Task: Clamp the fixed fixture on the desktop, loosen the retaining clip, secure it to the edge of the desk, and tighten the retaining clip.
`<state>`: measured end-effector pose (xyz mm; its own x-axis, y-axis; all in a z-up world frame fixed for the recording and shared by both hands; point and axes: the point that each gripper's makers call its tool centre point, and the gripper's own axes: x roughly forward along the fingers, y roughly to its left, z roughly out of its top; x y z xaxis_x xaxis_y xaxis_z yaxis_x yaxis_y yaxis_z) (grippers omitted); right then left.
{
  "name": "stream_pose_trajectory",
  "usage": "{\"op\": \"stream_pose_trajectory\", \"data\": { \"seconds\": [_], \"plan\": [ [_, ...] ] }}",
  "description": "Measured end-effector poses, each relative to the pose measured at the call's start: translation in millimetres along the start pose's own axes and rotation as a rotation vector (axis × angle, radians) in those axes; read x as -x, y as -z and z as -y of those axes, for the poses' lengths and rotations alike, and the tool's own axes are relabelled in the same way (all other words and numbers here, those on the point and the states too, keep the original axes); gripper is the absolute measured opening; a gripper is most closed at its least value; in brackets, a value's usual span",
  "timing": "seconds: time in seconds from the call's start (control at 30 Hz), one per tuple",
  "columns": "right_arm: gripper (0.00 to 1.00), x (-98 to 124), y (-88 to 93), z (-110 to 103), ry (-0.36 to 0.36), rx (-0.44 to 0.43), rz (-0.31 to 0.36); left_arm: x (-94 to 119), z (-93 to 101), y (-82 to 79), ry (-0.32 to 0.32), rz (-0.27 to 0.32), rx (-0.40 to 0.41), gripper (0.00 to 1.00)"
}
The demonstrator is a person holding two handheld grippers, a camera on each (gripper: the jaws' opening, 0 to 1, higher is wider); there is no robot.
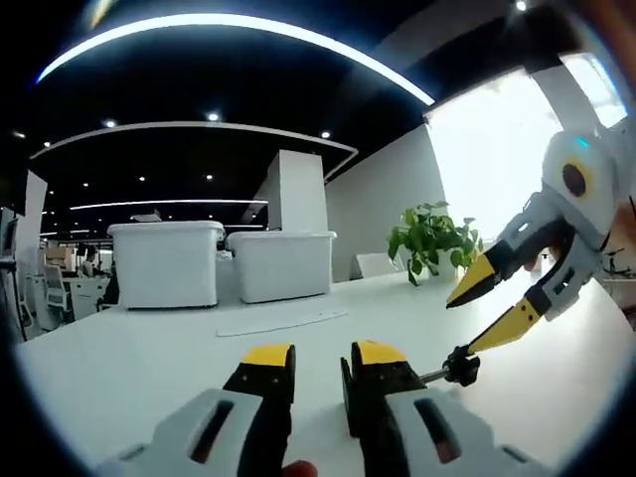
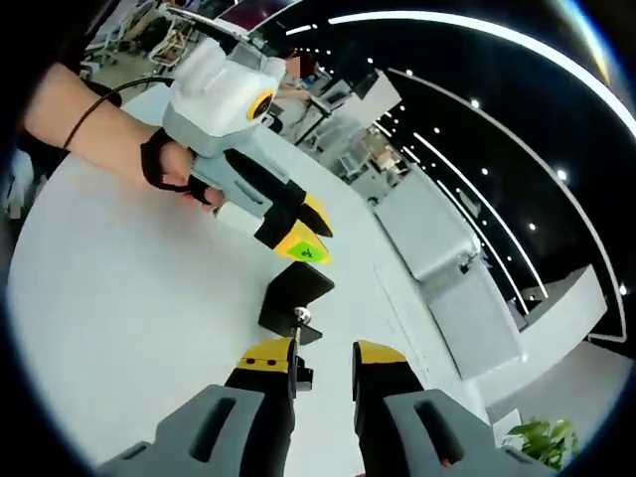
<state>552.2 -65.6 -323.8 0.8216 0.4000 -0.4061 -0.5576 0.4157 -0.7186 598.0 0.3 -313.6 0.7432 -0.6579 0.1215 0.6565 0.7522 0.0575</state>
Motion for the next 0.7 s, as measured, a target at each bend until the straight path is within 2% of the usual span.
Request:
{"op": "stream_pose_trajectory", "data": {
  "seconds": [0.23, 0.7],
  "plan": [
    [0.2, -3.7, 2.5, -1.2, -0.049, -0.055, -0.046, 2.3, -11.6, -7.0, -0.042, 0.037, 0.036, 0.23],
    [0.2, -14.9, 12.3, -5.7, -0.113, -0.028, -0.124, -0.7, -9.4, -6.8, -0.03, 0.039, 0.041, 0.22]
  ]
}}
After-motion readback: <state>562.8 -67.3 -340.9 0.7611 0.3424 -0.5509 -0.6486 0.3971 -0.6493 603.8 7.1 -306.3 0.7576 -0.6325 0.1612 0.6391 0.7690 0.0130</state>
